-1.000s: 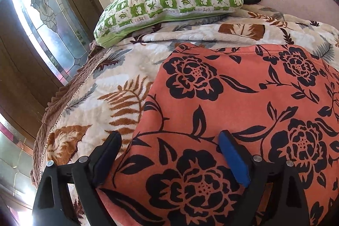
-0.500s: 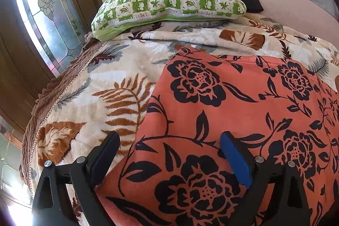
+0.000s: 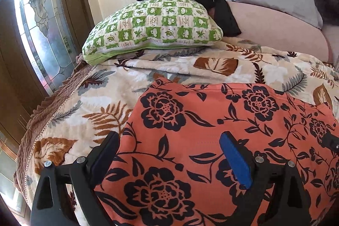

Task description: Fold small clothes

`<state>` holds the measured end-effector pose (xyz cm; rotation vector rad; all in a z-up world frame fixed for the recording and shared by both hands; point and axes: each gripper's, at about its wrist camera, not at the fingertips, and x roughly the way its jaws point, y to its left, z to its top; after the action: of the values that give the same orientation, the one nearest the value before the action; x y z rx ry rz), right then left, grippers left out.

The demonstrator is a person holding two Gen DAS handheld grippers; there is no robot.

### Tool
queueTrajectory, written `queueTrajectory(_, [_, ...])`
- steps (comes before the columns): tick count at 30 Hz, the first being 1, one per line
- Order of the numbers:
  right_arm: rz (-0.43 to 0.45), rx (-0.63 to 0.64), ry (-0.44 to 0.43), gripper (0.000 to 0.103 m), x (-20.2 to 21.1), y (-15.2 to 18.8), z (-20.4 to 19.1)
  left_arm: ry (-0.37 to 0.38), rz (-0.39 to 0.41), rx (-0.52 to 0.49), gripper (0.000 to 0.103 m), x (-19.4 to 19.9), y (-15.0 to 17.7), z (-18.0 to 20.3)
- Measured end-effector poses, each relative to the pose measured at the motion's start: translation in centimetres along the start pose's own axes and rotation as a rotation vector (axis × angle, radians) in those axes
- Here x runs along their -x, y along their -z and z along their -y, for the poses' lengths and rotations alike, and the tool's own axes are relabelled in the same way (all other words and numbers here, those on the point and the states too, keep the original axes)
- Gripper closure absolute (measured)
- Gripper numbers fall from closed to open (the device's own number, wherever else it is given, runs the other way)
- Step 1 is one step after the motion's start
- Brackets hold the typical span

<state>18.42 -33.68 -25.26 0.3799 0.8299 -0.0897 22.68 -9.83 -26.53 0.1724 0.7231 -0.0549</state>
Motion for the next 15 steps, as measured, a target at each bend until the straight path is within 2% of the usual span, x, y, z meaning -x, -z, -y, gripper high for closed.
queueTrajectory(15, [-0.016, 0.026, -0.007, 0.077, -0.55, 0.51, -0.63, 0.018, -0.011, 0.000, 0.007, -0.01, 0.06, 0.45])
